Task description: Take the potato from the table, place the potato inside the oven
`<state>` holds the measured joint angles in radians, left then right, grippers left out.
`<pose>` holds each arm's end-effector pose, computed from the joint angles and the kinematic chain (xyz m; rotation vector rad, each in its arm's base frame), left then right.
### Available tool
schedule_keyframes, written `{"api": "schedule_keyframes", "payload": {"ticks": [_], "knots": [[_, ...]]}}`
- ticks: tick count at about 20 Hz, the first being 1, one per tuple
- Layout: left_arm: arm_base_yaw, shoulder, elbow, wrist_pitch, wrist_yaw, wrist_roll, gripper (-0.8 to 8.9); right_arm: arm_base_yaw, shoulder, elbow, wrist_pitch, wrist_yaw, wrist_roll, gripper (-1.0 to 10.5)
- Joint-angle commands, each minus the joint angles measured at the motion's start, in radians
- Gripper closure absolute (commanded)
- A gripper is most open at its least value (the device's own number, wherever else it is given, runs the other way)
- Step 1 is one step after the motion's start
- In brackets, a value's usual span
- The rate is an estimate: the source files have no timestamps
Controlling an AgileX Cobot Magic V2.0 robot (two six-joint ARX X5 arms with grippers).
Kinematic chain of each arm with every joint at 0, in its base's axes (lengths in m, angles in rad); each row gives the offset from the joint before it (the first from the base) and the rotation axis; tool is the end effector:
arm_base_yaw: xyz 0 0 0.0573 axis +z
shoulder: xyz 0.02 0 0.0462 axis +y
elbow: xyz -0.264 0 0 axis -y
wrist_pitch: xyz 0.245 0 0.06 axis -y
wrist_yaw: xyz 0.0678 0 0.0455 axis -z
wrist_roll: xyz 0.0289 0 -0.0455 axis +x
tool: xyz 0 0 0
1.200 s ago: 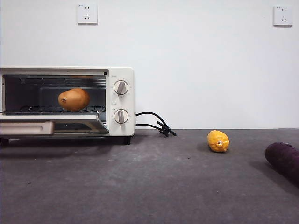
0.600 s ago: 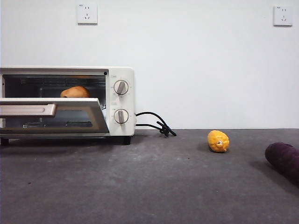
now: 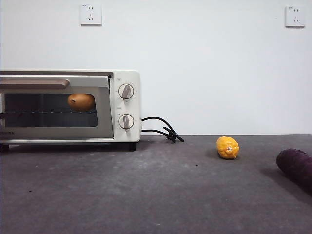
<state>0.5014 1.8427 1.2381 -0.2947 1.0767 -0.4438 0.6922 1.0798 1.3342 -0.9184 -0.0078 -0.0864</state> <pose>0.3431 0.1590 0.2041 -1.0631 0.7686 -0.3937 0.1490 0.1238 0.3964 -0.3074 0.6096 0.7020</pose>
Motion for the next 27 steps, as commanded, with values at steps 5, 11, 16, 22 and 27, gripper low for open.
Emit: {"api": "schedule_keyframes", "payload": {"ticks": [5, 11, 16, 22, 27], "knots": [[-0.036, -0.003, 0.051, 0.082, -0.029, -0.117, 8.22, 0.000, 0.004, -0.011, 0.005, -0.003, 0.008, 9.5], [-0.064, -0.003, 0.063, 0.097, -0.029, -0.139, 8.22, 0.000, 0.004, -0.011, -0.018, 0.001, 0.020, 9.5], [-0.125, -0.040, 0.063, -0.093, -0.070, 0.048, 8.22, 0.000, 0.004, -0.011, -0.082, 0.047, 0.065, 9.5], [-0.274, -0.199, 0.063, -0.307, -0.252, 0.306, 8.22, 0.000, 0.004, -0.011, -0.106, 0.050, 0.094, 9.5], [-0.417, -0.424, 0.063, -0.431, -0.348, 0.372, 8.19, 0.000, 0.004, -0.010, -0.107, 0.053, 0.093, 9.5]]}}
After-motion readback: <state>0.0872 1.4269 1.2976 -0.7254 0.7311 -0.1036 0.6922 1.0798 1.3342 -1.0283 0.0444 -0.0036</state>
